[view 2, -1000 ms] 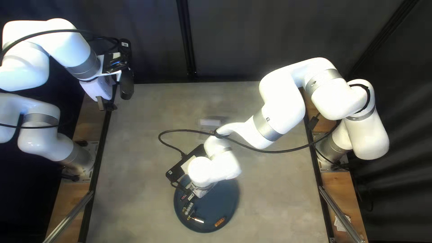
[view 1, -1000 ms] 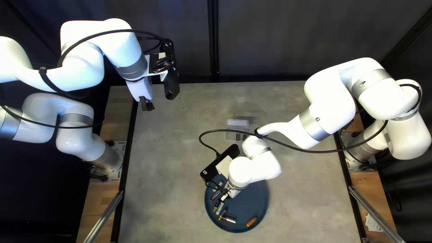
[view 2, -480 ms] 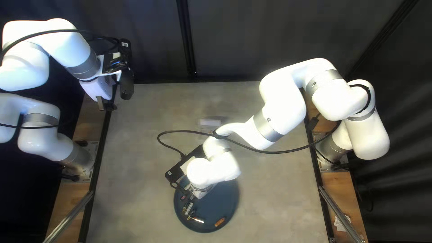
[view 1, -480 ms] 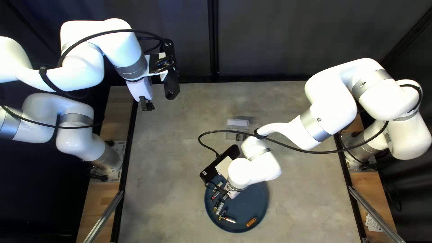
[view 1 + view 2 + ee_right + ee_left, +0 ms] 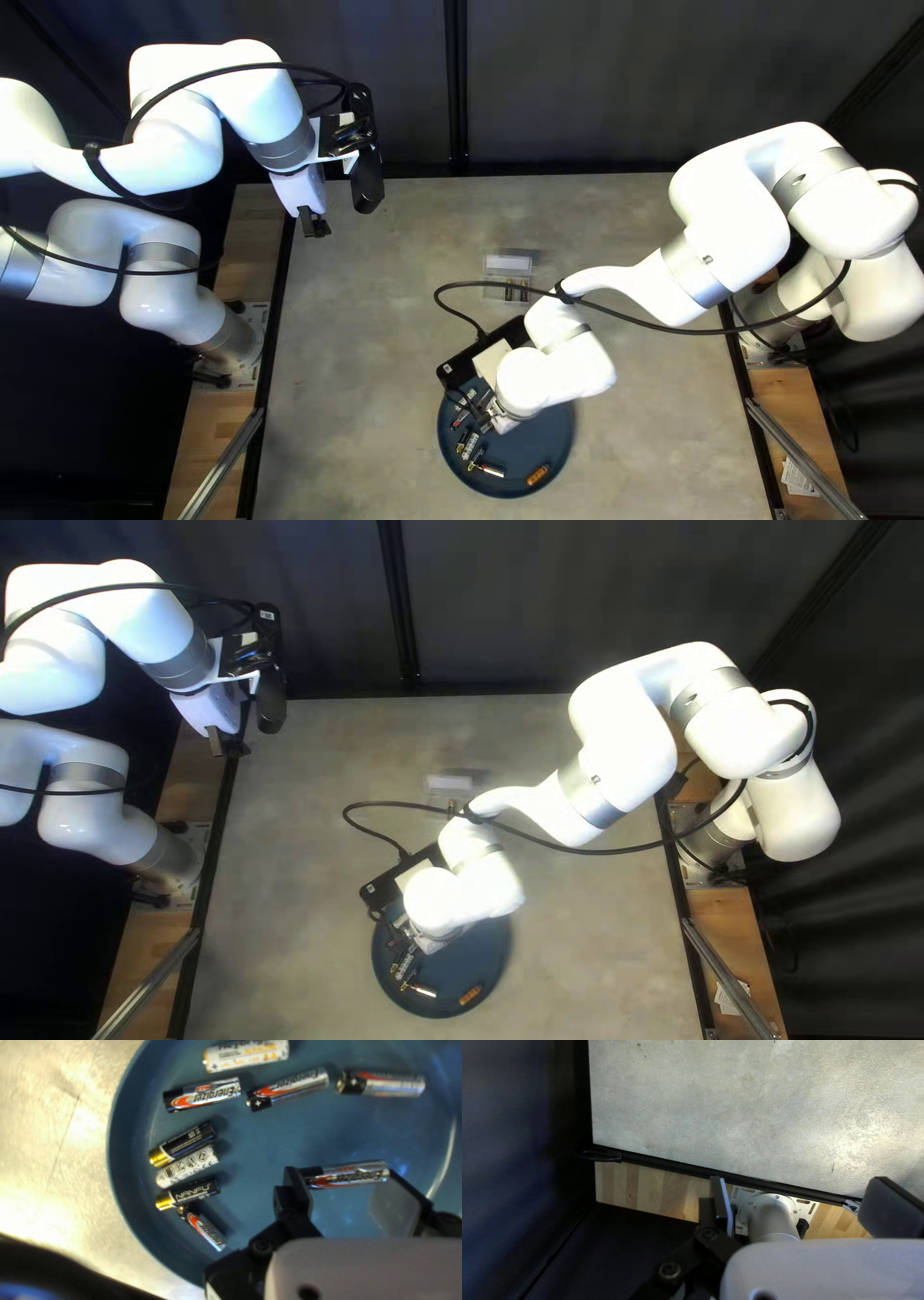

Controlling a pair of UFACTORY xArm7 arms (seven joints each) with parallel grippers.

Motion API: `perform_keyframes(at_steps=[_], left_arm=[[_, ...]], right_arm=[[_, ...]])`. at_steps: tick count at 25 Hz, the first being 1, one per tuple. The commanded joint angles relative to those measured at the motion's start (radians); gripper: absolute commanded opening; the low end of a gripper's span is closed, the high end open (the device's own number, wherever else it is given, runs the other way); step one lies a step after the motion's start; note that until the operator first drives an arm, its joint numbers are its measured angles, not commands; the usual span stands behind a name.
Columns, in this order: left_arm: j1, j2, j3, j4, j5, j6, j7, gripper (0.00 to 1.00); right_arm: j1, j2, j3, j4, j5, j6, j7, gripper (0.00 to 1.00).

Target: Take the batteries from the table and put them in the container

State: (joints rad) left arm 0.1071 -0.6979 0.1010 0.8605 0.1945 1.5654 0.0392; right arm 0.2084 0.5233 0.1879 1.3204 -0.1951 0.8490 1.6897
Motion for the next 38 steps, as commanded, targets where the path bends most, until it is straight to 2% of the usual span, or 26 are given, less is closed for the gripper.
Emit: perform_keyframes(at_steps=[1,9,13,17,30,31,32,38], left_arm=[[0.0,0.0,0.0,0.0,0.0,0.0,0.0,1.0],[0.0,0.0,0.0,0.0,0.0,0.0,0.0,1.0],[0.0,0.0,0.0,0.0,0.0,0.0,0.0,1.0],[0.0,0.0,0.0,0.0,0.0,0.0,0.0,1.0],[0.0,0.0,0.0,0.0,0.0,0.0,0.0,1.0],[0.0,0.0,0.0,0.0,0.0,0.0,0.0,1.0],[0.0,0.0,0.0,0.0,0.0,0.0,0.0,1.0],[0.0,0.0,0.0,0.0,0.0,0.0,0.0,1.0]], right_arm=[[0.049,0.001,-0.021,0.022,-0.034,0.034,0.088,0.0],[0.059,0.002,-0.026,0.016,-0.052,0.031,0.093,0.0],[0.047,-0.037,-0.043,-0.084,-0.018,-0.059,0.203,0.0],[0.065,-0.069,-0.059,-0.123,-0.011,-0.083,0.312,0.0],[0.054,-0.029,-0.08,-0.099,0.013,-0.086,0.381,0.0],[0.054,-0.029,-0.08,-0.099,0.013,-0.086,0.381,0.7],[0.054,-0.029,-0.08,-0.099,0.013,-0.086,0.381,1.0],[0.054,-0.029,-0.08,-0.099,0.013,-0.086,0.381,1.0]])
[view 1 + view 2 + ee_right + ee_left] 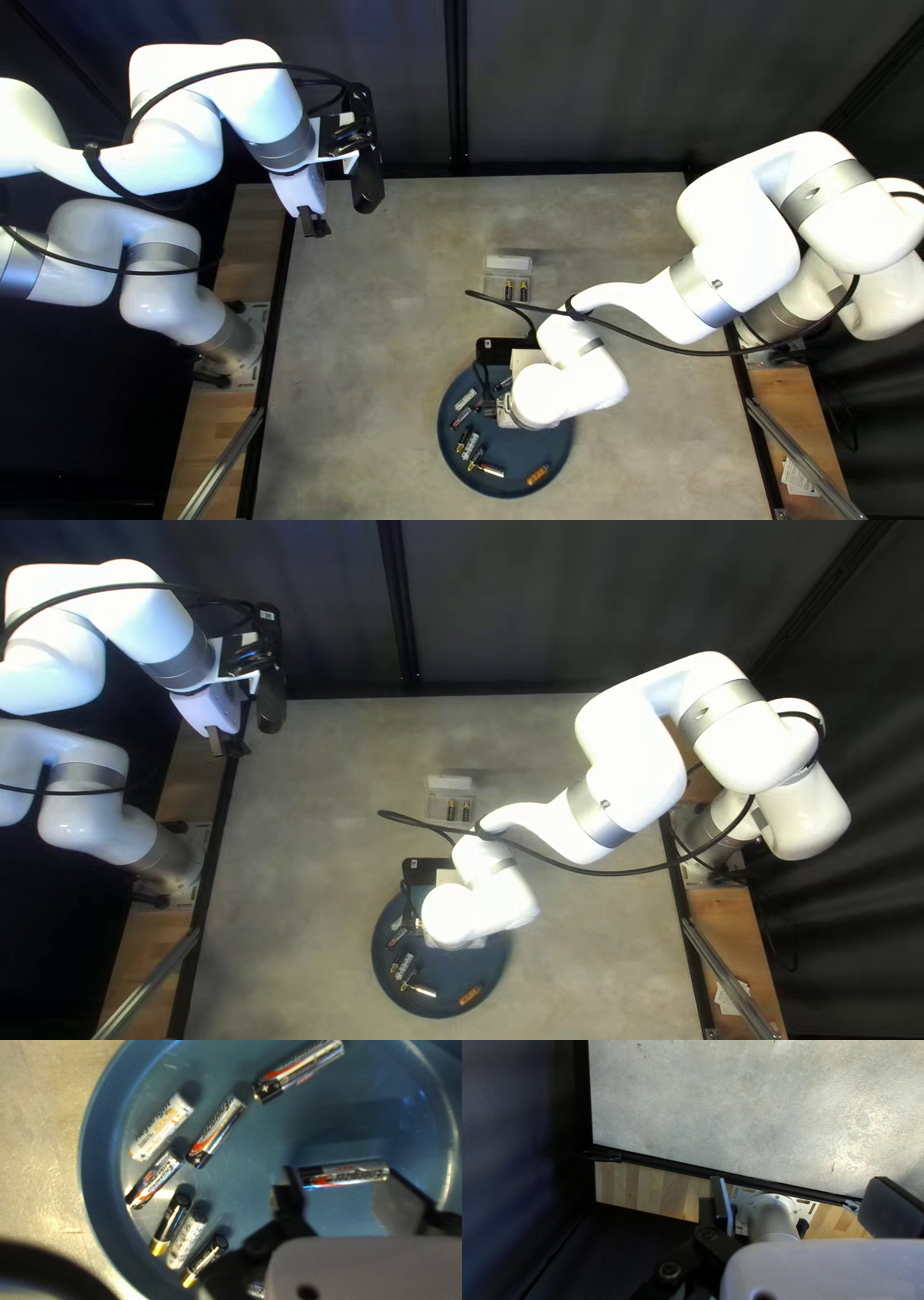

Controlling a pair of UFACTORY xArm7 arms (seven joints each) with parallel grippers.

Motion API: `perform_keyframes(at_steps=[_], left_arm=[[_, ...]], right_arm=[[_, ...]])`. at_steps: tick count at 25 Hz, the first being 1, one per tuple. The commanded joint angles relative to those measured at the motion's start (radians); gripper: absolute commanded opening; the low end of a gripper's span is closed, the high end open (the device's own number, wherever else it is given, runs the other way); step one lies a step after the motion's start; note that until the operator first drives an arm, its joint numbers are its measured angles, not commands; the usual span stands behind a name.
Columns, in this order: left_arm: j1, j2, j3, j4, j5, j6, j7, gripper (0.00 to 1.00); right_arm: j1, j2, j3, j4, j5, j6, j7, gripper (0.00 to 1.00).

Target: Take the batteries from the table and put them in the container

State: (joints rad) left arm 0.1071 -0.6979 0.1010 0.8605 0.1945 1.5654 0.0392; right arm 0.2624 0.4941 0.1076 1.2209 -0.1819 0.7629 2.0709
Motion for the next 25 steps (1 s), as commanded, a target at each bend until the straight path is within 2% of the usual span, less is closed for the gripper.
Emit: perform_keyframes(at_steps=[1,4,8,11,15,16,23,25], left_arm=[[0.0,0.0,0.0,0.0,0.0,0.0,0.0,1.0],[0.0,0.0,0.0,0.0,0.0,0.0,0.0,1.0],[0.0,0.0,0.0,0.0,0.0,0.0,0.0,1.0],[0.0,0.0,0.0,0.0,0.0,0.0,0.0,1.0],[0.0,0.0,0.0,0.0,0.0,0.0,0.0,1.0],[0.0,0.0,0.0,0.0,0.0,0.0,0.0,1.0],[0.0,0.0,0.0,0.0,0.0,0.0,0.0,1.0],[0.0,0.0,0.0,0.0,0.0,0.0,0.0,1.0]], right_arm=[[0.0,0.0,0.0,0.0,0.0,0.0,0.0,1.0],[0.009,-0.008,-0.001,-0.009,-0.024,0.005,-0.013,1.0],[-0.033,-0.065,0.035,-0.048,-0.006,0.016,-0.169,1.0],[-0.092,-0.097,0.072,-0.06,0.034,0.034,-0.386,1.0],[-0.181,-0.125,0.143,-0.076,0.095,0.05,-0.81,1.0],[-0.194,-0.128,0.152,-0.081,0.106,0.051,-0.871,1.0],[-0.2,-0.128,0.154,-0.082,0.111,0.052,-0.897,1.0],[-0.173,-0.124,0.142,-0.082,0.071,0.053,-0.852,1.0]])
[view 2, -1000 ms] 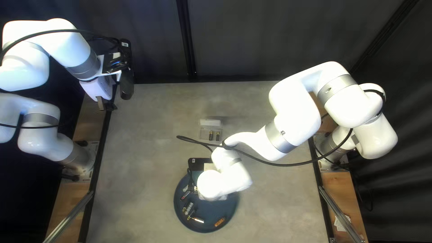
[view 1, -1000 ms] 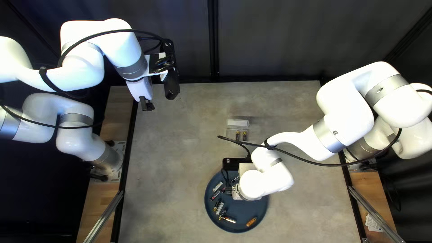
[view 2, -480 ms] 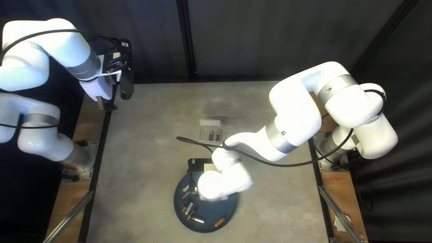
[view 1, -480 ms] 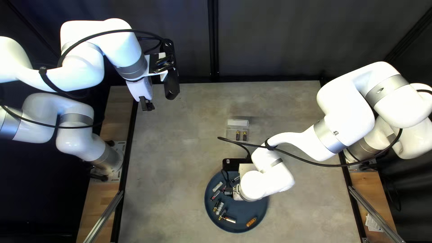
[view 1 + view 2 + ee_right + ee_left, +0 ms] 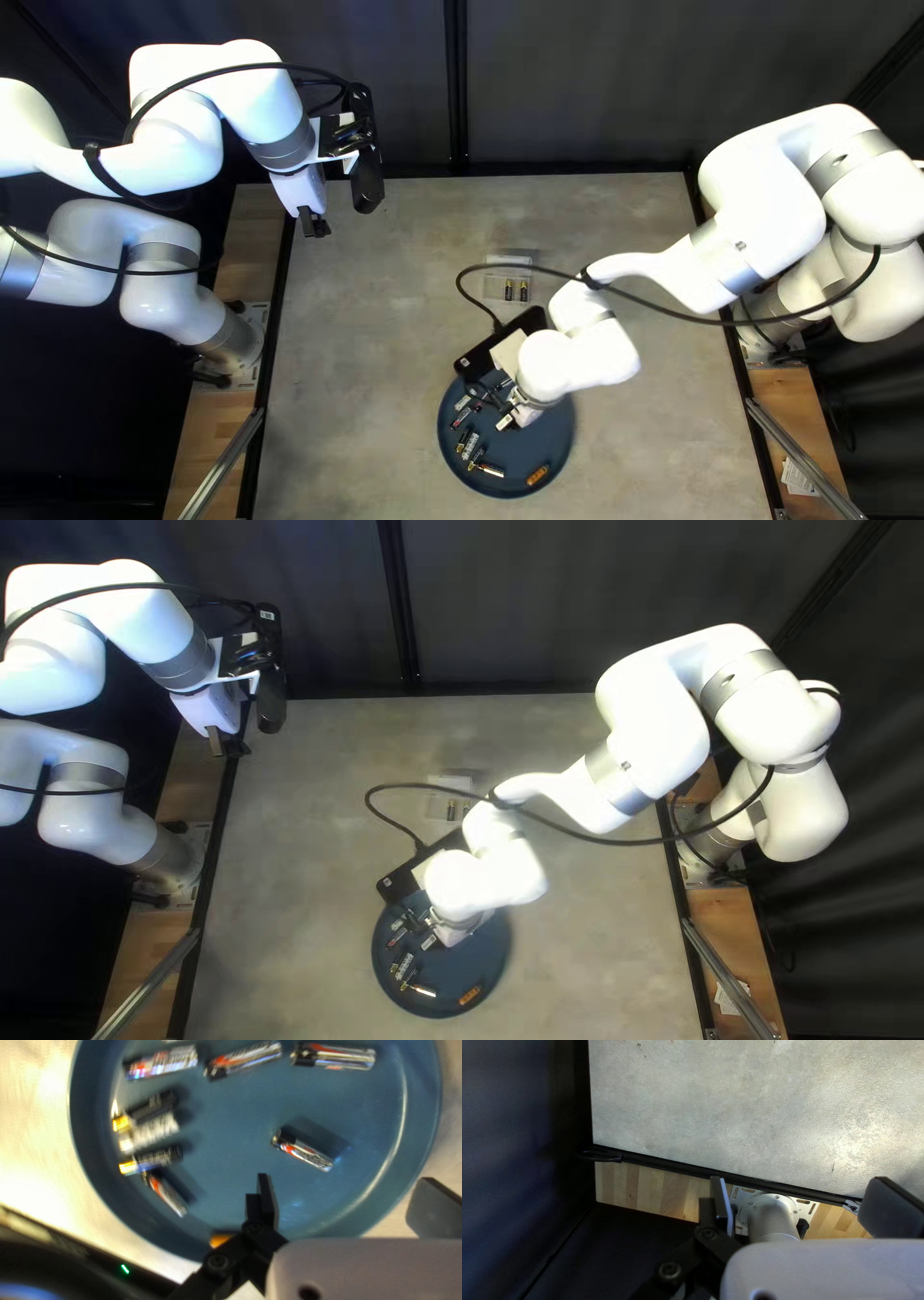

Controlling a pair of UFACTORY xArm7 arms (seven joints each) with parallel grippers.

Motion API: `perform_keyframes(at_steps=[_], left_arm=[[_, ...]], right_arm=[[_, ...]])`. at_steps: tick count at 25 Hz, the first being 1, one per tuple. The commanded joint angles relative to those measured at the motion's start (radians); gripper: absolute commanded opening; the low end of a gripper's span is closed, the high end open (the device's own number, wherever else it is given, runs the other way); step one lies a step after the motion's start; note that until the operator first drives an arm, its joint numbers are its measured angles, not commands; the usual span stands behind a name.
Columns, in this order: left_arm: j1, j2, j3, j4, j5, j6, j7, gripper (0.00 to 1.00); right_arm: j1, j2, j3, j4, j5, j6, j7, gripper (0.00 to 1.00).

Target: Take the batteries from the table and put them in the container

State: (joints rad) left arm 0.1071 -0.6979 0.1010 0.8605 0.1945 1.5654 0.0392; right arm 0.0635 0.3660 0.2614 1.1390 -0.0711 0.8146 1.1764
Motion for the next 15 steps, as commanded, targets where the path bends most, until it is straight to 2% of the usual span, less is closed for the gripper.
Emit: perform_keyframes(at_steps=[1,8,12,15], left_arm=[[0.0,0.0,0.0,0.0,0.0,0.0,0.0,1.0],[0.0,0.0,0.0,0.0,0.0,0.0,0.0,1.0],[0.0,0.0,0.0,0.0,0.0,0.0,0.0,1.0],[0.0,0.0,0.0,0.0,0.0,0.0,0.0,1.0]], right_arm=[[0.028,0.005,-0.013,0.004,-0.047,0.008,0.043,1.0],[-0.005,-0.035,0.034,-0.019,-0.051,0.005,-0.216,1.0],[-0.065,-0.015,0.06,-0.075,-0.026,-0.111,-0.413,1.0],[-0.069,-0.013,0.054,-0.083,-0.02,-0.123,-0.404,1.0]])
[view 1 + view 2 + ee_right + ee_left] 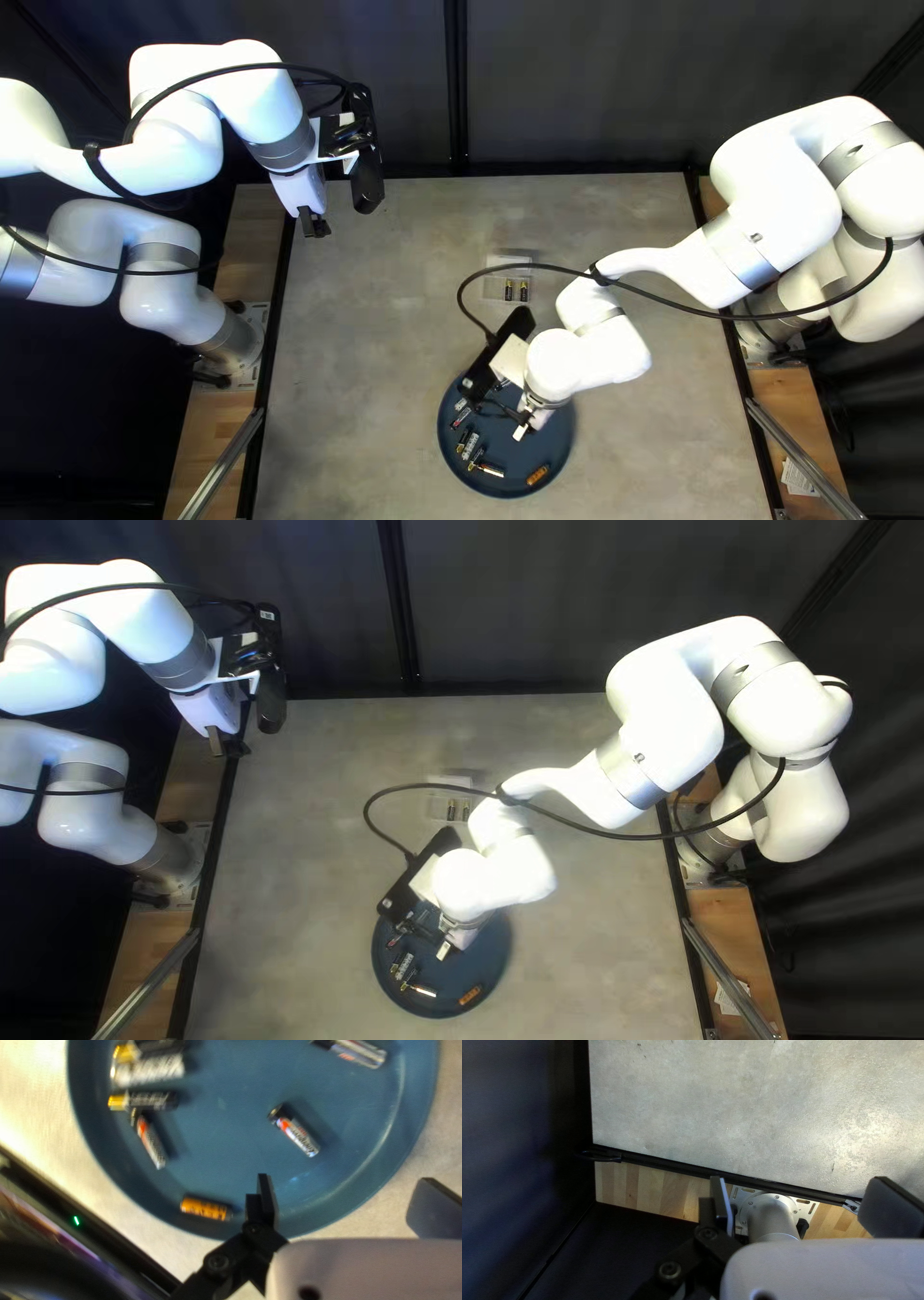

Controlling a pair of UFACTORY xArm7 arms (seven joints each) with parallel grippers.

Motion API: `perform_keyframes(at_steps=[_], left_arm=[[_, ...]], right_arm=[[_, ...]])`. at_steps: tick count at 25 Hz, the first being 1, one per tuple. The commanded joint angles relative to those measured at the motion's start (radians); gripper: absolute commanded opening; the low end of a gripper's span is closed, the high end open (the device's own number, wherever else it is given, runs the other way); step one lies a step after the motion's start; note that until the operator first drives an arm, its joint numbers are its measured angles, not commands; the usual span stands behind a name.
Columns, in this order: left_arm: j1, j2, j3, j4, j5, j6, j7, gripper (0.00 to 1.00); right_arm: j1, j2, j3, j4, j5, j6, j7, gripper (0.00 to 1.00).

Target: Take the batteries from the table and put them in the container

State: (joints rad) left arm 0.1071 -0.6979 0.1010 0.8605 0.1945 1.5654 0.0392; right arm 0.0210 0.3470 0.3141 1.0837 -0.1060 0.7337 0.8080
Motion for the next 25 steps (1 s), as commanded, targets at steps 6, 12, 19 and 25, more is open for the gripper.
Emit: perform_keyframes(at_steps=[6,12,19,25], left_arm=[[0.0,0.0,0.0,0.0,0.0,0.0,0.0,1.0],[0.0,0.0,0.0,0.0,0.0,0.0,0.0,1.0],[0.0,0.0,0.0,0.0,0.0,0.0,0.0,1.0],[0.0,0.0,0.0,0.0,0.0,0.0,0.0,1.0]], right_arm=[[-0.008,0.01,-0.009,-0.016,-0.016,-0.019,-0.011,1.0],[0.006,0.069,0.013,0.069,-0.078,0.022,-0.144,1.0],[-0.125,0.041,0.077,-0.06,-0.006,-0.148,-0.431,1.0],[-0.173,0.045,0.116,-0.078,0.037,-0.192,-0.554,1.0]])
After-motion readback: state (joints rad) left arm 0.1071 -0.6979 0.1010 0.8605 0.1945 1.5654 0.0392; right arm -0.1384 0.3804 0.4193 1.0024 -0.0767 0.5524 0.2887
